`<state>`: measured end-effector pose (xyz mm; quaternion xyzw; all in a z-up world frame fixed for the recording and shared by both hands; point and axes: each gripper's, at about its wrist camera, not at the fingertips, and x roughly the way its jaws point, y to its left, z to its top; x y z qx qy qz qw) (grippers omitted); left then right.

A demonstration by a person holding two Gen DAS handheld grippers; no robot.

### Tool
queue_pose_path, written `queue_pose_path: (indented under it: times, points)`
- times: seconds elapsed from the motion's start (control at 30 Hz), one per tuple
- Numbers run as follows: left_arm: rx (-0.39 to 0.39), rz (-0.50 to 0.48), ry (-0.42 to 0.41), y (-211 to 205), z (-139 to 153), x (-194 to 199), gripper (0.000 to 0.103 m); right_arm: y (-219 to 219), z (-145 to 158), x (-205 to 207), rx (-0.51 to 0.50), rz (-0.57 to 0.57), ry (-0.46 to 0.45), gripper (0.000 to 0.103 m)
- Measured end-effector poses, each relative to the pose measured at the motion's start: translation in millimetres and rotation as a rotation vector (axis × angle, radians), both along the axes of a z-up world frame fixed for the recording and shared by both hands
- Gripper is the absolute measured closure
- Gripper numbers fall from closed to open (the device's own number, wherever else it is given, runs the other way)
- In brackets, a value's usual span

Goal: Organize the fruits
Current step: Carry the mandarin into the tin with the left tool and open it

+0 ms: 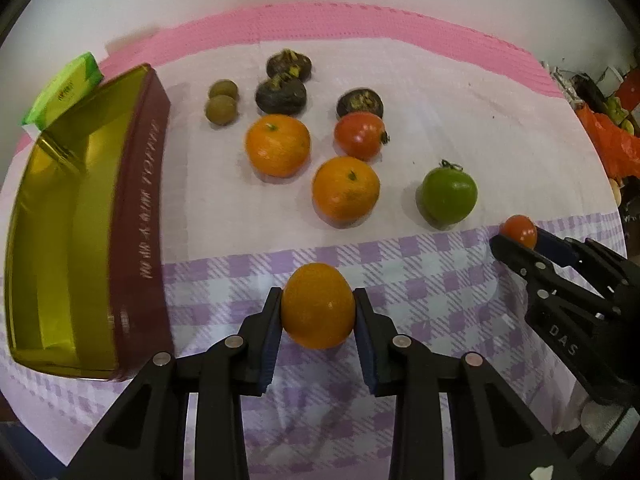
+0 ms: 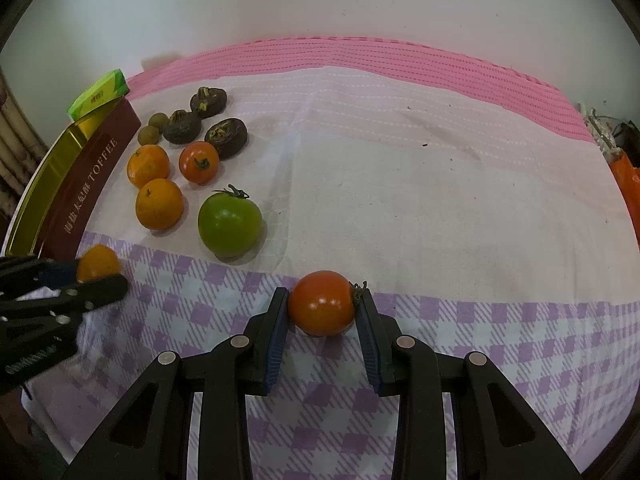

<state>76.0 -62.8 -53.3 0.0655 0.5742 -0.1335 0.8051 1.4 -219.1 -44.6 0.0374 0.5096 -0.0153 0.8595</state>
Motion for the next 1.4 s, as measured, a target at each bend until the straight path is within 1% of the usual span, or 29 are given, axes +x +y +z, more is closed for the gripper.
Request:
queue_pose_path:
  times: [0.13, 0.27, 0.37, 0.47, 0.63, 0.8, 0.9, 1.07, 1.23, 1.33, 1.4]
  points:
    - [0.013, -0.002, -0.055, 10, 19, -4, 0.073, 0, 0, 0, -0.004, 0.001, 0.000, 0.069]
    - [-0.003, 0.021, -0.102, 29, 41, -4, 0.073, 1, -1, 1, -0.013, 0.004, -0.002, 0.069]
    - [0.000, 0.062, -0.126, 53, 52, -1, 0.073, 2, -1, 1, -0.019, 0.005, -0.003, 0.069]
    - [0.035, 0.111, -0.147, 76, 56, 7, 0.073, 3, -1, 1, -0.028, 0.004, -0.002, 0.069]
    - [0.093, 0.185, -0.141, 124, 47, 13, 0.073, 6, -1, 1, -0.047, 0.005, -0.003, 0.069]
    - [0.117, 0.250, -0.095, 163, 29, 17, 0.073, 7, -2, 1, -0.051, -0.001, -0.001, 0.069]
    - [0.128, 0.265, -0.077, 179, 22, 16, 0.073, 8, -2, 2, -0.055, -0.006, -0.001, 0.069]
    - [0.144, 0.277, -0.057, 191, 9, 12, 0.073, 8, -2, 2, -0.057, -0.006, 0.002, 0.069]
    - [0.140, 0.271, -0.048, 193, -1, 16, 0.072, 9, -2, 2, -0.063, -0.013, 0.004, 0.069]
    - [0.151, 0.272, -0.051, 194, -3, 17, 0.072, 9, -2, 3, -0.063, -0.013, 0.004, 0.069]
    - [0.144, 0.278, -0.047, 195, -4, 16, 0.072, 9, -2, 3, -0.064, -0.010, 0.004, 0.069]
